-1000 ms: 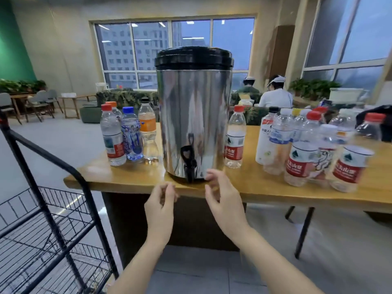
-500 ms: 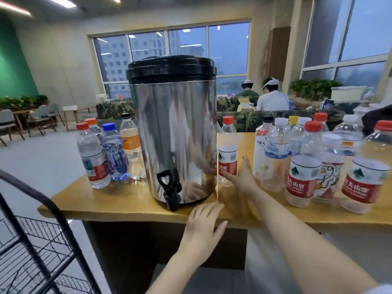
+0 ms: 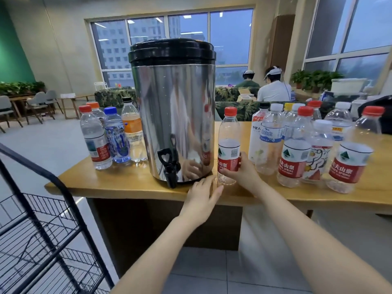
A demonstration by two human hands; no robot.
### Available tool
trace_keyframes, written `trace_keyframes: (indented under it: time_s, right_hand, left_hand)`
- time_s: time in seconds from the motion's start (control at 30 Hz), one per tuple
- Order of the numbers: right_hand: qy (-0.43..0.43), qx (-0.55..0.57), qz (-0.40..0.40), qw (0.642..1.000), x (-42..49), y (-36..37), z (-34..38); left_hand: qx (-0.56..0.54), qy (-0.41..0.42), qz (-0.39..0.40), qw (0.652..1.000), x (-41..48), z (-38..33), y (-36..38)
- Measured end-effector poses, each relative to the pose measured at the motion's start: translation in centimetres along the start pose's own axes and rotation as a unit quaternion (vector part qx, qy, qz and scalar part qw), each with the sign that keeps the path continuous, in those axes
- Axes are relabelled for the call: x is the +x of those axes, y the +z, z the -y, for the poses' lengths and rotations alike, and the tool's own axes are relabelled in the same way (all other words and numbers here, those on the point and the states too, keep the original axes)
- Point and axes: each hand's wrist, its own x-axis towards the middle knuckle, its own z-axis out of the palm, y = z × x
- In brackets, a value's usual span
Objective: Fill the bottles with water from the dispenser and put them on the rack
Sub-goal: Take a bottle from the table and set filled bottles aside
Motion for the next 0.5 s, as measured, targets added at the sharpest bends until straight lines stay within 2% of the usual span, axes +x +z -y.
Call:
trace_keyframes:
  time_s: [0.1, 0.2, 0.27, 0.37, 0.4, 0.5]
  right_hand:
    - [-0.006, 0.015, 0.030, 0.999, -3.6, -0.7, 0.9]
    - [-0.009, 0.046, 0.087, 0.995, -7.3, -0.9, 2.0]
    - [-0.021, 0.035, 0.159, 0.986, -9.5, -1.2, 2.9]
    - [0.004, -0.035, 0.284, 0.958, -11.4, -2.9, 3.6]
    - [0.015, -0.051, 0.277, 0.959, -11.7, -3.6, 4.1]
    - [0.040, -0.053, 0.102, 0.993, -11.9, -4.4, 6.2]
  left_hand:
    - [-0.162, -0.012, -0.033, 0.986, -1.0, -1.7, -0.3]
    - [-0.273, -0.012, -0.049, 0.961, -2.2, -3.5, -0.6]
    - [-0.300, -0.038, -0.068, 0.951, -3.1, -4.2, -0.5]
    - [-0.261, -0.063, -0.105, 0.958, -5.6, -3.8, -0.2]
    - [-0.235, -0.061, -0.111, 0.964, -6.6, -3.2, -0.2]
    - [-0.104, -0.052, -0.106, 0.988, -9.6, -0.9, -0.1]
